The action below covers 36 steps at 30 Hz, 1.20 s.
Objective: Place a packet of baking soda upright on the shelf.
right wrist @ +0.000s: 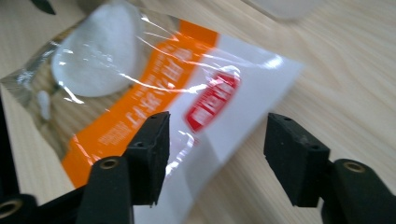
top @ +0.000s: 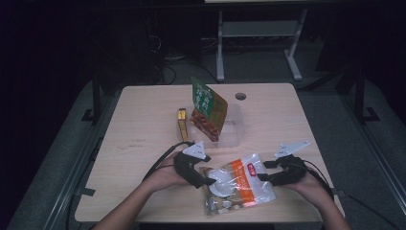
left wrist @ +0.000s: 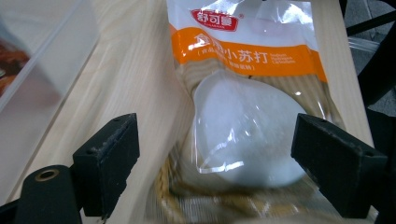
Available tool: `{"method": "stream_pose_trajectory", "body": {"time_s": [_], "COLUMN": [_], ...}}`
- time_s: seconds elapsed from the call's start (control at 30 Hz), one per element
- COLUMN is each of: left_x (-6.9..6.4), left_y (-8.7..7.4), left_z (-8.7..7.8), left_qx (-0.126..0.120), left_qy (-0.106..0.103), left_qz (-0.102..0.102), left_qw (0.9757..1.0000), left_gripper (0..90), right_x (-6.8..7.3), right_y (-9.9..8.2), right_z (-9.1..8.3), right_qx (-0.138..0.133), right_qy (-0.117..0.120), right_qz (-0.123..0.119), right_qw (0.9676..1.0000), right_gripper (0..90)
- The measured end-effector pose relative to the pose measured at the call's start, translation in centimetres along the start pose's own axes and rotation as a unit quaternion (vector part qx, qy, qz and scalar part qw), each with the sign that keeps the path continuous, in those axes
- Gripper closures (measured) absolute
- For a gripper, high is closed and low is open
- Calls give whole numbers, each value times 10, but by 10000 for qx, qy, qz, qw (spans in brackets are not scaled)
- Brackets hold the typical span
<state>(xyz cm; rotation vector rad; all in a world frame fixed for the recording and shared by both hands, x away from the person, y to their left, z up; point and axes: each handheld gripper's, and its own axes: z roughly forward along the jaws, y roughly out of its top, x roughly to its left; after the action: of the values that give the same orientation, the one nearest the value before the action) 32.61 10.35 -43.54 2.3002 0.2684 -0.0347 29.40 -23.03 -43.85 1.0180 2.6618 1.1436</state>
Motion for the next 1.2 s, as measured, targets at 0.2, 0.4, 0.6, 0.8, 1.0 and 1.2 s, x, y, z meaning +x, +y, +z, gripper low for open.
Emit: {"method": "stream_pose_trajectory", "body": {"time_s": [0.2, 0.4, 0.6, 0.8, 1.0, 1.2], "left_x": [6, 9, 9, 9, 3, -6], "left_y": [4, 3, 1, 0, 1, 6], "left_z": [19, 35, 39, 35, 23, 7], "left_qx": [147, 338, 297, 262, 53, -222], "left_qy": [-191, -550, -815, -806, -678, -526], "left_qz": [-16, -133, -258, -170, 104, 406], "left_qw": [9997, 9978, 9959, 9963, 9976, 9975], "left_gripper": [197, 322, 457, 765, 879, 886], "right_x": [-14, -13, -12, -10, -9, -5], "right_y": [-7, -6, -6, -5, -2, 4], "right_z": [-1, -1, 2, 5, 8, 10], "right_qx": [-18, -17, -5, 8, -99, -308], "right_qy": [95, 136, 275, 459, 660, 906], "right_qz": [315, 276, 296, 270, 260, 229], "right_qw": [9995, 9995, 9992, 9986, 9974, 9952], "right_gripper": [366, 349, 328, 298, 292, 303]}}
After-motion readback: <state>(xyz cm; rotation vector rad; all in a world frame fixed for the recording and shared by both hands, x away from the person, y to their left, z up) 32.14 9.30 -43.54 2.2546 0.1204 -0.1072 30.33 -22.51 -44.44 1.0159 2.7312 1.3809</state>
